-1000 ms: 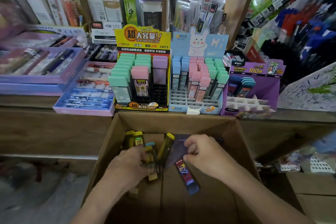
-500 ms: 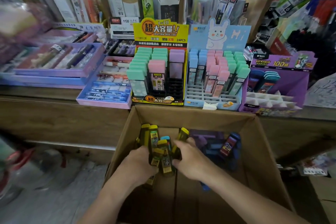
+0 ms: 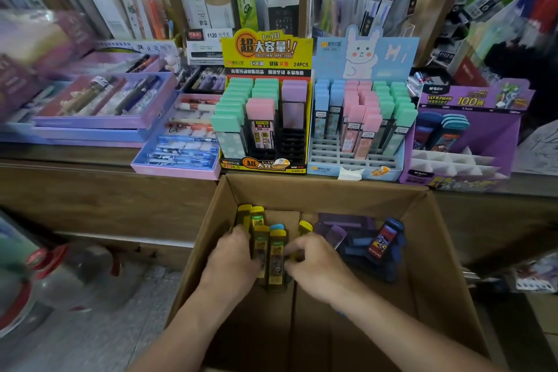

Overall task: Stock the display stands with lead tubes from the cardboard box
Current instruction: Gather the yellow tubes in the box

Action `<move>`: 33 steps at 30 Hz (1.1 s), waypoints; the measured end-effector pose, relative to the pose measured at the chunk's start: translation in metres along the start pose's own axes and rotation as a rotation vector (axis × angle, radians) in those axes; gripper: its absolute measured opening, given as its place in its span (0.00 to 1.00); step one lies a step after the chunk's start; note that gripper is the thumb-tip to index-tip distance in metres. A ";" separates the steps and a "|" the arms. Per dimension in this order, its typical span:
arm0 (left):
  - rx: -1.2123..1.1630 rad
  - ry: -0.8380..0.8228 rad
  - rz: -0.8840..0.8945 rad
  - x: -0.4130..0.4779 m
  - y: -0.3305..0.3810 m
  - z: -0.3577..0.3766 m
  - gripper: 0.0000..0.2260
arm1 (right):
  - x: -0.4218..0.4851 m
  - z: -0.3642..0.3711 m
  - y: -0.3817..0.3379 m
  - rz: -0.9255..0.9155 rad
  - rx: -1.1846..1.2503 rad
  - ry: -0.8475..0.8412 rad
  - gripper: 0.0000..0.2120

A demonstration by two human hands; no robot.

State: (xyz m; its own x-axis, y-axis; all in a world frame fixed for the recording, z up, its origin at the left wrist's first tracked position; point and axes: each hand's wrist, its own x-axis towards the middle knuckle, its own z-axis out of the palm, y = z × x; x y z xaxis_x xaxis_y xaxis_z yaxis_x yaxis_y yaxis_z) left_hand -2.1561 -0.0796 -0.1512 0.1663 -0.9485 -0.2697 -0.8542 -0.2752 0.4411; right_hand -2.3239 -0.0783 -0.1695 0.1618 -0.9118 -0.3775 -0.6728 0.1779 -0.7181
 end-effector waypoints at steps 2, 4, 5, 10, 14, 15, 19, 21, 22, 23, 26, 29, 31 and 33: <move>-0.008 0.065 0.047 -0.004 -0.002 -0.002 0.16 | 0.002 -0.002 0.001 0.022 0.021 0.053 0.18; -0.003 0.098 0.069 -0.010 -0.003 -0.003 0.17 | 0.004 -0.003 0.002 0.034 -0.018 0.067 0.21; -0.009 0.099 0.068 -0.012 -0.002 -0.004 0.18 | 0.005 -0.003 0.002 0.043 -0.035 0.058 0.21; -0.064 0.038 0.030 -0.021 0.002 -0.004 0.17 | 0.002 0.003 0.001 0.062 -0.011 -0.016 0.19; -0.143 -0.015 -0.011 -0.020 0.003 -0.005 0.17 | 0.001 0.003 0.002 0.004 0.084 -0.008 0.25; -0.157 -0.016 -0.022 -0.018 0.002 -0.006 0.18 | 0.000 0.003 0.002 -0.003 0.114 -0.017 0.26; -0.236 -0.075 -0.064 -0.013 -0.001 -0.009 0.26 | -0.002 0.004 0.000 -0.006 0.182 -0.044 0.30; -0.275 -0.128 -0.088 -0.012 -0.002 -0.009 0.24 | -0.002 0.004 -0.002 0.000 0.187 -0.030 0.29; -0.298 -0.150 -0.090 -0.011 -0.003 -0.008 0.21 | -0.001 0.004 -0.002 0.009 0.188 -0.016 0.30; -0.327 -0.169 -0.090 -0.010 -0.003 -0.008 0.17 | -0.001 0.003 -0.002 0.023 0.188 -0.005 0.30; -0.407 -0.198 -0.090 -0.009 -0.003 -0.006 0.10 | -0.001 0.004 0.000 0.042 0.167 -0.016 0.32; -0.488 -0.164 -0.103 -0.006 -0.003 -0.005 0.11 | -0.001 0.006 0.001 0.042 0.187 -0.026 0.32; -0.523 -0.149 -0.118 -0.003 -0.004 -0.005 0.15 | 0.001 0.007 0.002 0.040 0.217 -0.016 0.31; -0.548 -0.145 -0.150 -0.001 -0.005 -0.005 0.20 | 0.004 0.009 0.002 0.043 0.247 -0.014 0.32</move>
State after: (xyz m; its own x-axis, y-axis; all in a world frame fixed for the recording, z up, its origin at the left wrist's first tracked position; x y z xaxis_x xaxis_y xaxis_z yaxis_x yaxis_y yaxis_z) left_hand -2.1496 -0.0781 -0.1489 0.1636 -0.8722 -0.4610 -0.4411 -0.4826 0.7566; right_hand -2.3181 -0.0779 -0.1778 0.1477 -0.8966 -0.4176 -0.4827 0.3032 -0.8217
